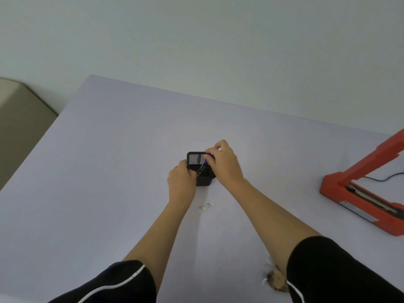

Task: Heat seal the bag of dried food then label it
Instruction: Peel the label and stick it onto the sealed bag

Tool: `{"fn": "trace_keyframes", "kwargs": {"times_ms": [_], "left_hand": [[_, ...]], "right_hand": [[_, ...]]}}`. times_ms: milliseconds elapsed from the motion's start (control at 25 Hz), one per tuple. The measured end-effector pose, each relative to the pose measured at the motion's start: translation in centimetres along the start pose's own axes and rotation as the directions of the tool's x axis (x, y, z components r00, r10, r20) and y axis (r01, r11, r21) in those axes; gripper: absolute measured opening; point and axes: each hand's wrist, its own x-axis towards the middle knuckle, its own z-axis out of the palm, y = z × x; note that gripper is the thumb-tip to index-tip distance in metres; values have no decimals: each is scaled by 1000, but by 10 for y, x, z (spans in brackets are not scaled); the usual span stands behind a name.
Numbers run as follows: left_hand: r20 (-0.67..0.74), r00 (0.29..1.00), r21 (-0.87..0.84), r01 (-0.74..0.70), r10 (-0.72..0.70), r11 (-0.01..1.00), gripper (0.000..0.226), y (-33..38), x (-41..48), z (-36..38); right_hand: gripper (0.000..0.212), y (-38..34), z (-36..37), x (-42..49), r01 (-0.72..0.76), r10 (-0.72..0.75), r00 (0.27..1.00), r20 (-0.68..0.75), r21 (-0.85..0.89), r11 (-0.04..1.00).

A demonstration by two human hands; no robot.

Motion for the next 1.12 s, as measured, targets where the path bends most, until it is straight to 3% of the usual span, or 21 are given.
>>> {"fn": "trace_keyframes", "kwargs": {"times_ms": [120, 160, 240, 320, 400, 480, 560, 640, 800, 960, 1040, 1120], "left_hand": [[-3, 1000, -7, -11, 11, 1000, 28, -1, -2, 3], [-1, 1000, -10, -8, 8, 1000, 31, -1, -3, 3], [-49, 999, -75, 17, -20, 997, 37, -6, -7, 1], [-160, 986, -166, 10, -37, 986, 30, -19, -17, -2], [-156, 988, -129, -34, 14, 991, 18, -41, -32, 3], [32, 994, -15, -101, 101, 995, 16, -63, -46, 17], [239, 962, 114, -165, 134, 980, 28, -81, -54, 33], [288, 944, 166, -214, 160, 963, 34, -91, -58, 44], [237, 951, 128, -231, 197, 964, 20, -93, -57, 50], [213, 935, 84, -307, 284, 948, 11, -94, -56, 46], [125, 922, 68, -378, 367, 924, 12, -96, -57, 39], [42, 902, 60, -431, 429, 900, 12, -97, -57, 31]], "right_hand": [[36, 8, -2, 3, 49, -47, 999, 21, -82, 995], [36, 11, -3, 0, 31, -32, 999, -27, -37, 999], [30, 20, -5, -14, -83, 117, 975, -190, 181, 980], [20, 37, -1, -43, -191, 272, 927, -259, 298, 935], [17, 56, 12, -80, -229, 271, 952, -144, 257, 939], [22, 65, 27, -107, -194, 172, 979, 111, 234, 953], [34, 65, 39, -117, -144, 86, 949, 305, 175, 974], [36, 59, 46, -119, -126, 80, 940, 333, 118, 985], [17, 49, 52, -121, -171, 121, 948, 294, 154, 973], [16, 47, 51, -124, -180, 117, 951, 285, 209, 961], [25, 40, 42, -124, -361, 246, 910, 335, 343, 867], [29, 30, 33, -121, -622, 414, 782, 466, 534, 574]]}}
